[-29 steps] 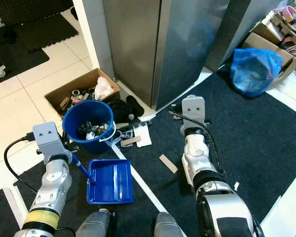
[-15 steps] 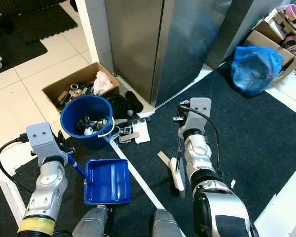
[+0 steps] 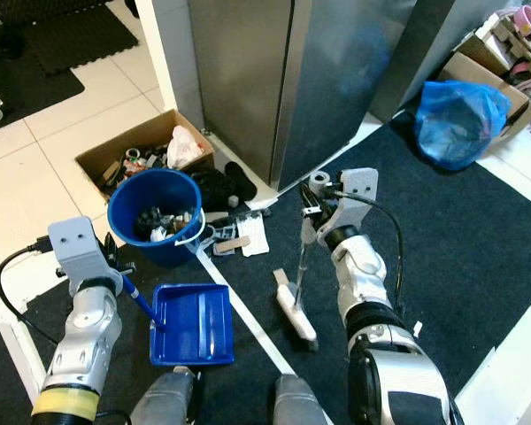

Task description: Sweep floor

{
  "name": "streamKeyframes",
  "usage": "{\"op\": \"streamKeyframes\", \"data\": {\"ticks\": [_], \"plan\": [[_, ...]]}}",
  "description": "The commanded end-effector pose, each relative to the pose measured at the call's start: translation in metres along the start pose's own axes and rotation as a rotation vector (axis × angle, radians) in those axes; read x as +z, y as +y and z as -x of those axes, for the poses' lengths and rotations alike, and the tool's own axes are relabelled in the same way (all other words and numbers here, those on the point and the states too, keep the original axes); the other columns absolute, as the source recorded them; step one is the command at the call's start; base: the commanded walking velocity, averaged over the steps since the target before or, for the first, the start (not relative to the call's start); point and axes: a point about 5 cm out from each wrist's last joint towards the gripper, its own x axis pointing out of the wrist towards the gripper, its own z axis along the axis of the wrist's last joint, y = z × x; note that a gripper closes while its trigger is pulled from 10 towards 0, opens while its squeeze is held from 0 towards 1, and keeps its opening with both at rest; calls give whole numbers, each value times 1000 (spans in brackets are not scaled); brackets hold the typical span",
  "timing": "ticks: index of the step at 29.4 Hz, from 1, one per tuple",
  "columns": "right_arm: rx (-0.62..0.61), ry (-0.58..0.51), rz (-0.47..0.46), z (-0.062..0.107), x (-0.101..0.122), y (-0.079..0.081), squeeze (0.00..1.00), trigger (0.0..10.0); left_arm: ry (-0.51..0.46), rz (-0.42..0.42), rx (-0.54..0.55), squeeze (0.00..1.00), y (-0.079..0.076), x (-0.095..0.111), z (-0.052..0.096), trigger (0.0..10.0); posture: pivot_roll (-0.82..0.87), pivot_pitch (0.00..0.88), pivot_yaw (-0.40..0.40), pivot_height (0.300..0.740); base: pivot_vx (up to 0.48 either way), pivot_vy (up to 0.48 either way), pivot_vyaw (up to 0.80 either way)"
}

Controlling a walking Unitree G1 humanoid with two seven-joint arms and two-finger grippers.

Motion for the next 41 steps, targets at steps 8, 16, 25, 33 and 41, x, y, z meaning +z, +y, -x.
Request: {"op": "streamKeyframes", "data": {"ticks": [8,16,25,33,41], "plan": [[184,-49,-24,6,18,1,0,10000,27,1,-5,0,-6,-5,4,10000,151,194,-1,740,0,0,0],[38,-260,-34,-3,64,-7,0,10000,27,6,-7,0,-8,-4,2,10000,148,185,-7,740,0,0,0],[-133,-336,45,-9,84,-14,0,10000,26,7,-6,0,-9,-4,2,10000,154,180,-9,740,0,0,0],[-294,-285,312,-13,71,-7,0,10000,28,3,-1,0,-6,-5,3,10000,159,177,-10,740,0,0,0],[-298,-130,456,-10,21,10,0,10000,28,2,-6,0,-7,-6,3,10000,164,182,-7,740,0,0,0]]}}
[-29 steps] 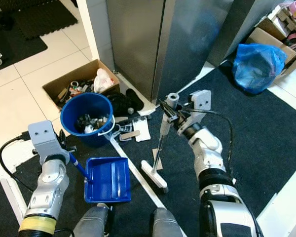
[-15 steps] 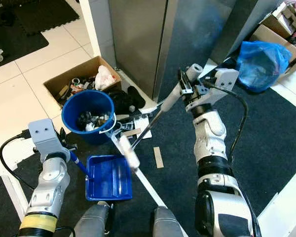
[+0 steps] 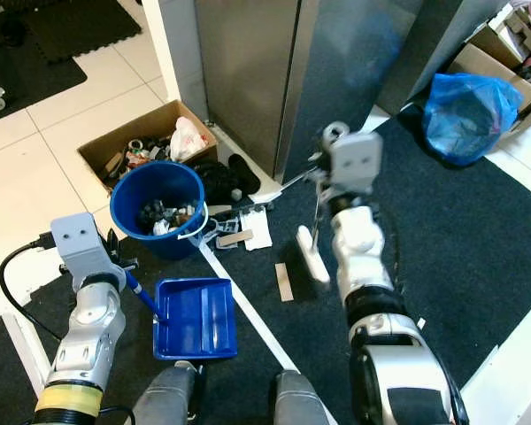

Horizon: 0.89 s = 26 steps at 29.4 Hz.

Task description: Sweep floor

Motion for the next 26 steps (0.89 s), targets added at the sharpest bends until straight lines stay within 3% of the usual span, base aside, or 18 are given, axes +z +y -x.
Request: {"op": "streamKeyframes", "data": {"ticks": [1,3,6,16,21,24,26], "plan": [[3,35,-24,8,-13,10,0,10000,38,-11,-4,0,-1,-10,5,10000,164,186,-5,740,0,0,0],[-3,69,-59,12,-20,15,0,10000,39,-12,-4,0,-1,-10,5,10000,164,188,-4,740,0,0,0],[-81,158,-197,23,-39,27,0,10000,44,-16,-6,0,-1,-11,7,10000,166,194,-2,740,0,0,0],[-121,196,-318,28,-46,34,0,10000,46,-20,-6,0,1,-11,7,10000,168,196,2,740,0,0,0],[-36,189,-517,25,-45,36,0,10000,46,-20,-10,0,-1,-11,6,10000,164,194,2,740,0,0,0],[49,156,-585,21,-39,38,0,10000,47,-18,-12,0,-1,-11,6,10000,157,192,2,740,0,0,0],[97,138,-583,20,-36,38,0,10000,47,-16,-14,0,-2,-11,6,10000,152,192,0,740,0,0,0]]}}
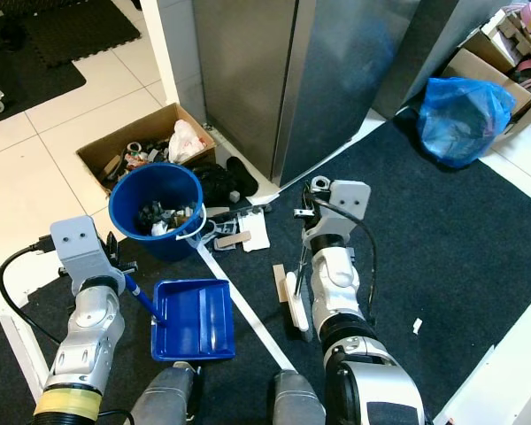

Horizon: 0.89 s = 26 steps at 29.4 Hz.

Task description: Sweep floor

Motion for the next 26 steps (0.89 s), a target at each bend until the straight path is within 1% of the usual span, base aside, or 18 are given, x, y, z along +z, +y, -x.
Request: {"op": "streamKeyframes", "data": {"ticks": [1,2,4,5,7,10,18,22,26], "plan": [[52,28,-117,2,-10,10,0,10000,38,-11,-15,0,-4,-8,4,10000,152,192,0,740,0,0,0],[93,24,-105,1,-7,11,0,10000,38,-9,-17,0,-5,-8,4,10000,151,192,-1,740,0,0,0],[157,23,-47,1,-3,11,0,10000,38,-5,-18,0,-6,-8,3,10000,151,192,-3,740,0,0,0],[157,23,-47,1,-3,11,0,10000,38,-5,-18,0,-6,-8,3,10000,151,192,-3,740,0,0,0],[205,31,-19,1,-2,12,0,10000,39,-4,-17,0,-6,-8,3,10000,149,192,-4,740,0,0,0],[237,37,-9,2,-1,11,0,10000,40,-2,-15,0,-7,-8,3,10000,147,192,-4,740,0,0,0],[296,40,-21,3,4,6,0,10000,40,-1,-17,0,-7,-8,3,10000,146,190,-4,740,0,0,0],[383,33,-56,3,13,6,0,10000,39,-2,-18,0,-8,-8,3,10000,144,188,-4,740,0,0,0],[419,2,-64,2,22,7,0,10000,39,-1,-19,0,-8,-8,2,10000,141,187,-4,740,0,0,0]]}}
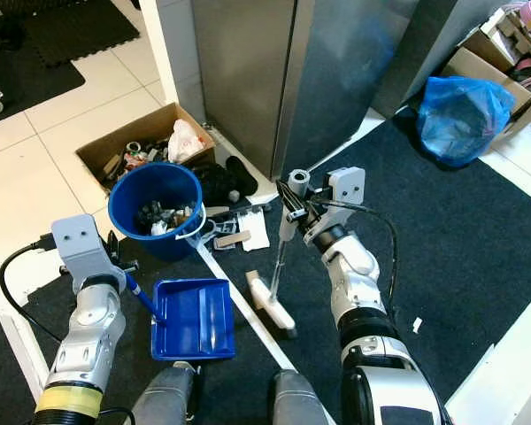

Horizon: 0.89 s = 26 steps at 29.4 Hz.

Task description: Sweep floor

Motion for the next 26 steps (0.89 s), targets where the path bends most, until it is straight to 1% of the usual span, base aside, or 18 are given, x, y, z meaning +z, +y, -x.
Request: {"op": "streamKeyframes", "data": {"ticks": [1,5,7,8,10,13,16,18,22,24,25,26], "plan": [[27,-19,-58,0,-3,5,0,10000,39,-2,-16,0,-7,-9,4,10000,141,187,-4,740,0,0,0],[106,-41,-57,1,8,7,0,10000,39,-1,-18,0,-7,-9,4,10000,139,188,-4,740,0,0,0],[168,-37,-61,3,12,10,0,10000,39,-1,-17,0,-7,-9,3,10000,139,187,-4,740,0,0,0],[168,-37,-61,3,12,10,0,10000,39,-1,-17,0,-7,-9,3,10000,139,187,-4,740,0,0,0],[231,-32,-65,6,15,14,0,10000,39,0,-17,0,-8,-9,3,10000,139,186,-4,740,0,0,0],[328,-87,-137,11,33,22,0,10000,38,0,-17,0,-8,-9,3,10000,137,183,-5,740,0,0,0],[313,-144,-145,9,47,20,0,10000,38,0,-18,0,-8,-9,2,10000,132,178,-5,740,0,0,0],[304,-154,-146,9,50,19,0,10000,38,0,-18,0,-8,-9,2,10000,132,178,-5,740,0,0,0],[259,-226,-91,7,74,13,0,10000,33,6,-30,0,-12,-8,2,10000,129,168,-7,740,0,0,0],[213,-259,-60,7,85,8,0,10000,16,12,-67,0,-17,-4,2,10000,127,164,-8,740,0,0,0],[213,-259,-60,7,85,8,0,10000,16,12,-67,0,-17,-4,2,10000,127,164,-8,740,0,0,0],[141,-281,-28,7,94,3,0,10000,-14,15,-128,0,-24,1,3,10000,125,159,-10,740,0,0,0]]}}
